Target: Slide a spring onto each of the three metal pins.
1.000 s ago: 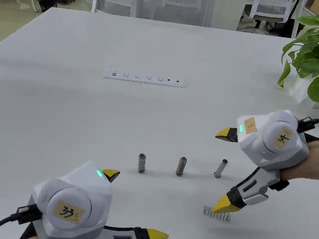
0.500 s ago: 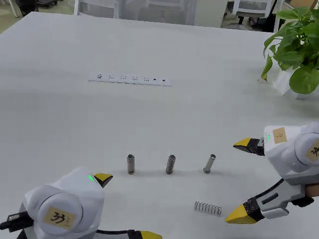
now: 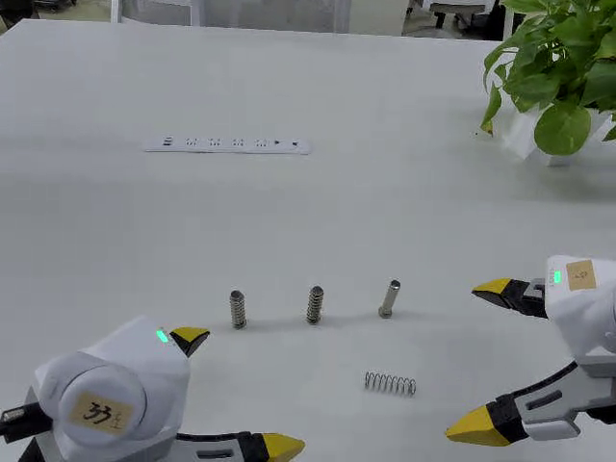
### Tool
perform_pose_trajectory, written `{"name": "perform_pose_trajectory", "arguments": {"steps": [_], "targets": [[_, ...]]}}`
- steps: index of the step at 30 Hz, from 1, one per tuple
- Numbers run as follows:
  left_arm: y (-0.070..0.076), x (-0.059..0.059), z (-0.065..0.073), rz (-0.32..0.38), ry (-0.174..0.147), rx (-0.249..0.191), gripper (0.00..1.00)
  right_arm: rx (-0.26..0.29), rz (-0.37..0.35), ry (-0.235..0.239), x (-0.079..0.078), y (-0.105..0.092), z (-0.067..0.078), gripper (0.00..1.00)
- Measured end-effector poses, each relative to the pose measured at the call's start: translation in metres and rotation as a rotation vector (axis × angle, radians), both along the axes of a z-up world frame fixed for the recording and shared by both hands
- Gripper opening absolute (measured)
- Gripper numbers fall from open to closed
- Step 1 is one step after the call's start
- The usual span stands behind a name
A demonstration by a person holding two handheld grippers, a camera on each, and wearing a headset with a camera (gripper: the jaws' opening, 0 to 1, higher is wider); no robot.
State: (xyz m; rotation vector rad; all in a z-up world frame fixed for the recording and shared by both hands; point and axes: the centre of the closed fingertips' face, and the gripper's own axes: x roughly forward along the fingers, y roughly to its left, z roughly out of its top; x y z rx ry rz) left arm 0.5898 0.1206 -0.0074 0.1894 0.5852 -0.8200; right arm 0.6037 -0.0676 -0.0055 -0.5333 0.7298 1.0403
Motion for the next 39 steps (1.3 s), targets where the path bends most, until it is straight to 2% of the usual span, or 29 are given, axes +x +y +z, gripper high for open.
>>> {"name": "perform_pose_trajectory", "arguments": {"steps": [11,15,19,23,30,32,39], "targets": [[-0.017,-0.003,-0.001,-0.060,-0.006,-0.017,0.85,0.062,-0.078,0.003,-0.010,-0.007,0.004,0.99],[-0.030,-0.003,-0.003,-0.121,-0.023,-0.026,0.83,0.069,-0.086,0.014,-0.018,-0.006,0.001,0.99],[-0.046,-0.002,-0.005,-0.186,-0.037,-0.013,0.78,0.074,-0.082,0.023,-0.025,-0.004,-0.002,0.99],[-0.063,0.001,-0.010,-0.242,-0.036,-0.007,0.71,0.085,-0.090,0.029,-0.030,-0.002,-0.003,0.99],[-0.090,0.004,-0.021,-0.344,-0.042,0.035,0.56,0.100,-0.092,0.038,-0.039,0.001,-0.003,0.99],[-0.096,0.004,-0.025,-0.376,-0.030,0.051,0.52,0.105,-0.093,0.038,-0.040,0.003,-0.003,0.99],[-0.115,0.008,-0.031,-0.471,-0.049,0.101,0.46,0.107,-0.093,0.047,-0.045,0.004,-0.007,0.99]]}}
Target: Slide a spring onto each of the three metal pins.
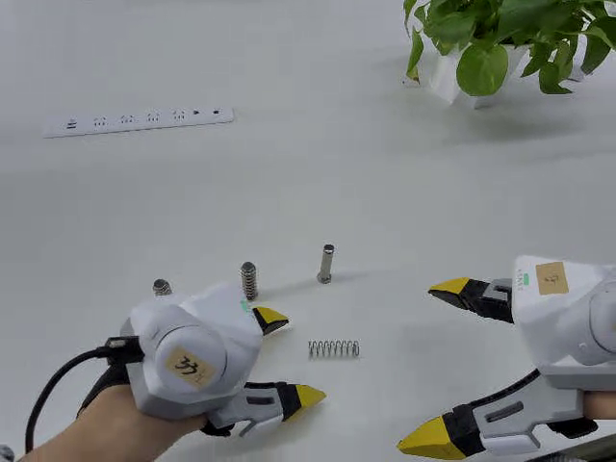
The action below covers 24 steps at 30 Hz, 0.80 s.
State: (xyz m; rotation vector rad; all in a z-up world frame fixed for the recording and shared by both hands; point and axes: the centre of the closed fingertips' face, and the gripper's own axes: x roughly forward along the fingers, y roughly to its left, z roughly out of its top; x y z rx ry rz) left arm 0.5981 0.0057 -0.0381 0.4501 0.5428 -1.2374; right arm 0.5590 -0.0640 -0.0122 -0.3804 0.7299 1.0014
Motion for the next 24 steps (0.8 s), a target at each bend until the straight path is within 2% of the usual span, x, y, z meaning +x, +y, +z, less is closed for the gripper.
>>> {"name": "perform_pose_trajectory", "arguments": {"steps": [3,5,6,8,10,14,16,18,24], "targets": [[-0.004,0.000,-0.006,-0.032,0.024,0.024,0.40,0.006,-0.005,0.004,-0.002,0.000,0.000,0.99],[-0.006,0.002,-0.009,-0.040,0.025,0.035,0.36,0.011,-0.011,0.005,-0.002,0.000,0.001,0.99],[-0.010,0.002,-0.009,-0.053,0.035,0.018,0.35,0.022,-0.017,0.003,-0.002,0.002,0.003,0.99],[-0.009,0.006,-0.011,-0.034,0.053,0.033,0.34,0.029,-0.024,-0.002,-0.002,0.003,0.005,0.99],[-0.011,0.007,-0.011,-0.039,0.048,0.036,0.31,0.035,-0.028,-0.003,-0.001,0.004,0.006,0.99],[-0.009,0.012,-0.011,-0.032,0.064,0.055,0.23,0.035,-0.027,-0.004,-0.001,0.006,0.005,0.99],[-0.009,0.012,-0.010,-0.041,0.062,0.068,0.21,0.033,-0.026,-0.002,-0.001,0.006,0.004,0.99],[-0.009,0.011,-0.010,-0.056,0.057,0.078,0.20,0.036,-0.026,0.001,-0.002,0.008,0.005,0.99],[-0.011,0.008,-0.011,-0.078,0.070,0.104,0.15,0.051,-0.026,-0.001,-0.002,0.013,0.007,0.99]]}}
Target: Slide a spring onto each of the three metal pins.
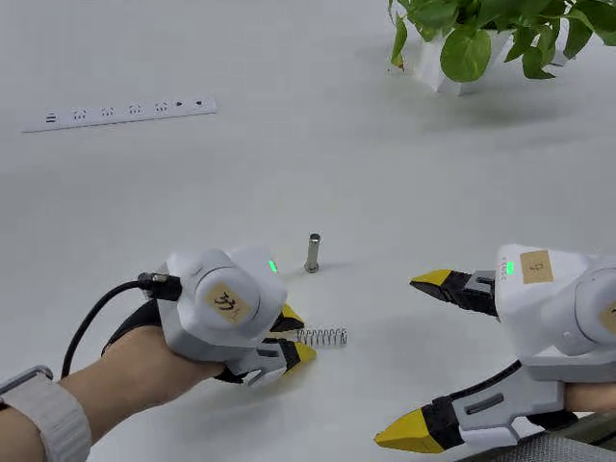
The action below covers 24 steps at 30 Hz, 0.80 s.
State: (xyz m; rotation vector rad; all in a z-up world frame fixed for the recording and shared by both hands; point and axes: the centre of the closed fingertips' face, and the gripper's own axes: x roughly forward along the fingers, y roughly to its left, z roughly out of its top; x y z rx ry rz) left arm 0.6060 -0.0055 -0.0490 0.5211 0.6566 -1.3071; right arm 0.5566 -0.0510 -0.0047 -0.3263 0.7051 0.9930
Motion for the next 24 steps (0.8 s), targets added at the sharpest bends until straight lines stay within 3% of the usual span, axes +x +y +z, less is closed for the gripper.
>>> {"name": "perform_pose_trajectory", "arguments": {"steps": [3,8,14,19,24], "targets": [[-0.0007,0.0022,-0.0004,-0.002,0.001,0.023,0.13,0.007,-0.002,0.003,-0.0007,0.0018,-0.0003,0.99],[-0.0026,-0.0012,-0.0008,-0.067,-0.008,0.070,0.10,0.010,-0.001,0.011,-0.0048,0.0037,-0.0023,0.99],[-0.0030,0.0004,-0.0026,-0.091,0.037,0.156,0.08,0.012,-0.002,0.018,-0.0086,0.0042,-0.0038,0.99],[-0.0035,-0.0013,-0.0026,-0.135,0.017,0.219,0.08,0.017,-0.011,0.022,-0.0083,0.0035,-0.0038,0.99],[-0.0040,0.0001,-0.0030,-0.119,0.041,0.264,0.08,0.023,-0.018,0.021,-0.0076,0.0034,-0.0029,0.99]]}}
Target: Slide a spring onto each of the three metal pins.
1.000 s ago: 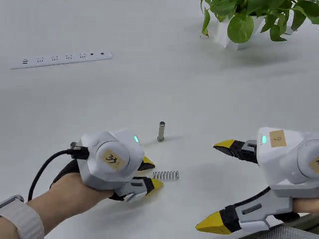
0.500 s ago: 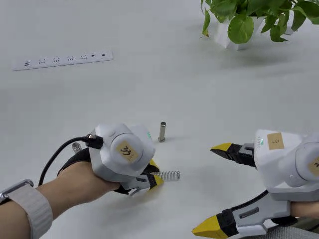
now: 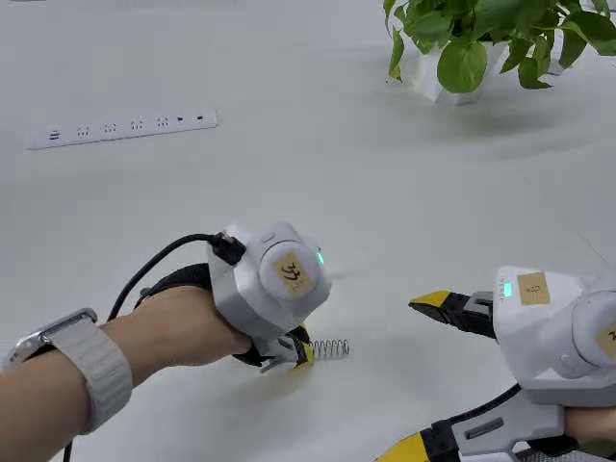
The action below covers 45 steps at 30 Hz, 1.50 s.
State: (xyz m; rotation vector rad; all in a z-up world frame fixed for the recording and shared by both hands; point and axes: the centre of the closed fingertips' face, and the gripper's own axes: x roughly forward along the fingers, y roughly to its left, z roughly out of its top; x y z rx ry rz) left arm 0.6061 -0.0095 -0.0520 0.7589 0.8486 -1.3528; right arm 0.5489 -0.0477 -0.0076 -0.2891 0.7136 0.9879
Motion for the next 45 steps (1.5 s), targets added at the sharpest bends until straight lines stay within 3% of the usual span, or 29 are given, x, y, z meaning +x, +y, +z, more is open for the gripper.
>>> {"name": "perform_pose_trajectory", "arguments": {"steps": [3,7,12,17,19,21,24,31,34,36,40,45], "targets": [[0.001,-0.001,0.000,-0.008,-0.013,0.017,0.07,0.004,-0.002,0.001,0.000,0.000,0.000,0.99],[0.003,-0.001,0.000,0.035,-0.012,-0.006,0.07,0.008,-0.003,0.000,-0.001,0.002,0.001,0.99],[0.004,-0.001,0.001,0.085,-0.017,-0.090,0.07,0.011,-0.012,0.000,-0.002,0.001,0.000,0.98],[0.005,-0.001,0.002,0.177,0.008,-0.191,0.07,0.015,-0.031,-0.007,-0.001,-0.002,0.003,0.98],[0.008,-0.001,0.002,0.185,-0.005,-0.200,0.07,0.015,-0.036,-0.005,-0.001,-0.003,0.003,0.97],[0.010,-0.003,0.005,0.172,-0.040,-0.217,0.07,0.017,-0.040,-0.010,0.000,-0.004,0.006,0.97],[0.011,-0.010,0.014,0.169,-0.043,-0.270,0.07,0.018,-0.049,-0.015,0.001,-0.004,0.008,0.96],[0.025,-0.027,0.020,0.165,-0.069,-0.288,0.07,0.071,-0.056,-0.014,0.005,0.007,0.015,0.95],[0.031,-0.030,0.022,0.184,-0.057,-0.291,0.07,0.058,-0.039,-0.019,0.007,0.009,0.018,0.94],[0.036,-0.031,0.025,0.175,-0.080,-0.282,0.07,0.059,-0.042,-0.026,0.009,0.009,0.023,0.94],[0.040,-0.030,0.040,0.238,-0.074,-0.343,0.07,0.094,-0.036,-0.017,0.008,0.013,0.034,0.90],[0.044,-0.035,0.050,0.260,-0.082,-0.372,0.07,0.100,-0.025,-0.015,0.010,0.018,0.043,0.89]]}}
